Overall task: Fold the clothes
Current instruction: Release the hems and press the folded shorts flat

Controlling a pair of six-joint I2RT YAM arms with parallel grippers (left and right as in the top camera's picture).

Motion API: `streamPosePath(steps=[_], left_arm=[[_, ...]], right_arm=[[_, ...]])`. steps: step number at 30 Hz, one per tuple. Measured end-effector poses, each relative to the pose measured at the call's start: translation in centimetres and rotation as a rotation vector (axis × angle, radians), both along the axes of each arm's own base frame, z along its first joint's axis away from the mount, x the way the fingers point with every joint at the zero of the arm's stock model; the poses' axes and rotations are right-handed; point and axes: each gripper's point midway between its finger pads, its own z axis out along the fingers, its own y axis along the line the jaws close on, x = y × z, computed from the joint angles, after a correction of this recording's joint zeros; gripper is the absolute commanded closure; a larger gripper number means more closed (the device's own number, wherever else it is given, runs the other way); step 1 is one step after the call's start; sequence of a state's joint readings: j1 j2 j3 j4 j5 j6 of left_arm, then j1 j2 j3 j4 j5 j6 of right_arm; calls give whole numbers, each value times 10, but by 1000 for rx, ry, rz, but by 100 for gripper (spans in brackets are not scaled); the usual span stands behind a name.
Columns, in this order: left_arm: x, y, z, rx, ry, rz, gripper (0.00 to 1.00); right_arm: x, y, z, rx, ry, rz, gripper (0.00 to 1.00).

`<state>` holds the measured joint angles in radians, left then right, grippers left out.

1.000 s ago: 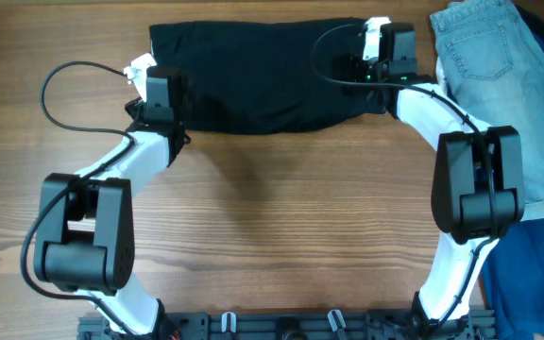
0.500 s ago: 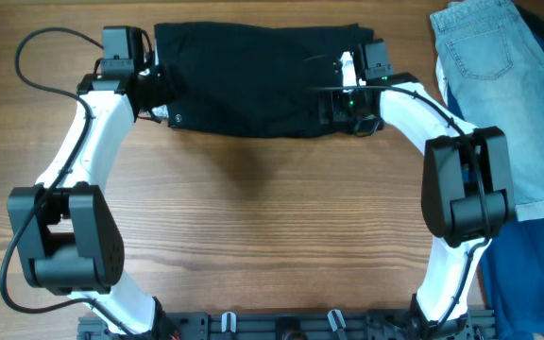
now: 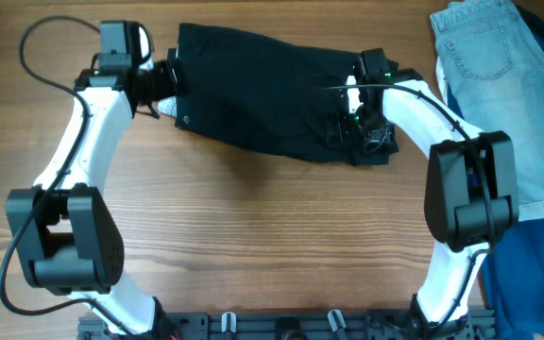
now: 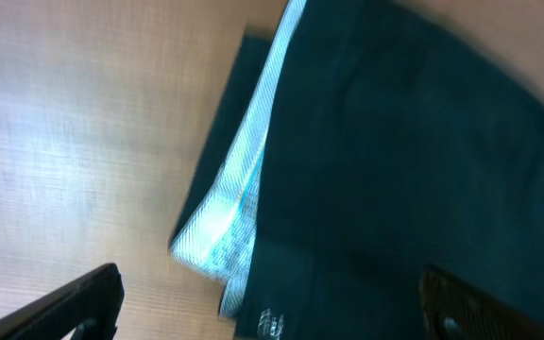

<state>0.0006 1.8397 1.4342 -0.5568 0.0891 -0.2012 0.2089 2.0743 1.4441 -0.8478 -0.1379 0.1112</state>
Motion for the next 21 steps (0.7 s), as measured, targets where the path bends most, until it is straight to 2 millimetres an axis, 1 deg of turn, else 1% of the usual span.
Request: streamPosePath(steps=[3, 4, 5, 8, 9, 12, 16, 20, 21], left_arm=[[23, 3, 24, 9, -108, -24, 0], [30, 5, 29, 13, -127, -32, 0], [37, 6, 29, 18, -135, -42, 0], [54, 6, 10, 32, -118, -81, 0], [59, 5, -5, 36, -97, -99, 0], [62, 3, -31, 47, -64, -135, 0], [60, 1, -53, 67, -28, -188, 0], [57, 0, -81, 67, 22, -219, 1], [55, -2, -92, 57, 42, -228, 2]], right_arm=[[0, 1, 9, 8, -19, 5, 0], [1, 1, 16, 10, -35, 9, 0], [3, 1, 24, 15, -55, 11, 0], [7, 2, 51, 28, -120, 12, 0], [8, 3, 60, 33, -144, 16, 0], [10, 3, 78, 38, -189, 33, 0], [11, 3, 89, 41, -221, 49, 1], [12, 3, 91, 41, -232, 56, 1], [12, 3, 91, 41, -232, 56, 0]])
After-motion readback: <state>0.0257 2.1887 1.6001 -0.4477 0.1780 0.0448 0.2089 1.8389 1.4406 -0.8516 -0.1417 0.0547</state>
